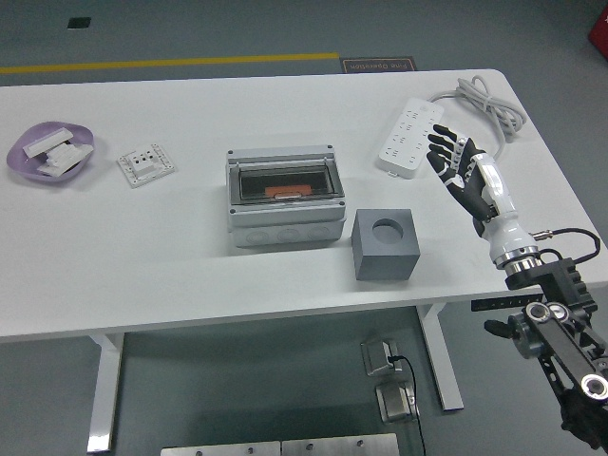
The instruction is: Pick up the cylinder from the cube,place it in the box,flap close box
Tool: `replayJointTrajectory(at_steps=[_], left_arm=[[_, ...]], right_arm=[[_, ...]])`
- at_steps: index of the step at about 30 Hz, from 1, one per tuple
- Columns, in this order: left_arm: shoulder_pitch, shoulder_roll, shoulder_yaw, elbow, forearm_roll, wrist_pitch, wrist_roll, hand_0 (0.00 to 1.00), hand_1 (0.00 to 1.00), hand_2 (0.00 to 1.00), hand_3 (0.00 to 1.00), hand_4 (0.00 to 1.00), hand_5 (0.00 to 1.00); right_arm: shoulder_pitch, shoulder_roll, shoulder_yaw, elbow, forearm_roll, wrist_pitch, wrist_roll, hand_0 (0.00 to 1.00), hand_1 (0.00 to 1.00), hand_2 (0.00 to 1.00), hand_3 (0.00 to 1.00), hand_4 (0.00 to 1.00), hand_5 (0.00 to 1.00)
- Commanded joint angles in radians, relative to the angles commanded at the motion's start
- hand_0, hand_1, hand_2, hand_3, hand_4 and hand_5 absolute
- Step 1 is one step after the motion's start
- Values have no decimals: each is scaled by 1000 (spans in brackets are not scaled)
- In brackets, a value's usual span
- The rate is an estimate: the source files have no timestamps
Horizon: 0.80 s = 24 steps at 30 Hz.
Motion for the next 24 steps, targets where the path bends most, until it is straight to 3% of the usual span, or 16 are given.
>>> replayJointTrajectory(at_steps=[11, 19, 24], left_arm=[[-1, -1, 6, 0, -9, 2, -1, 632, 643, 609, 617, 657, 256], [-7, 3, 11, 0, -5, 1, 1, 632, 643, 609, 621, 658, 257], [-7, 5, 13, 0, -5, 1, 1, 632, 643, 609, 621, 658, 257]], right_arm=[[-3, 8, 18, 27, -1, 0, -8, 831, 815, 811, 821, 888, 666], [8, -44, 55, 177, 20, -12, 2, 832, 813, 808, 828, 885, 669], [9, -52, 86, 270, 28, -35, 25, 832, 813, 808, 828, 885, 669]])
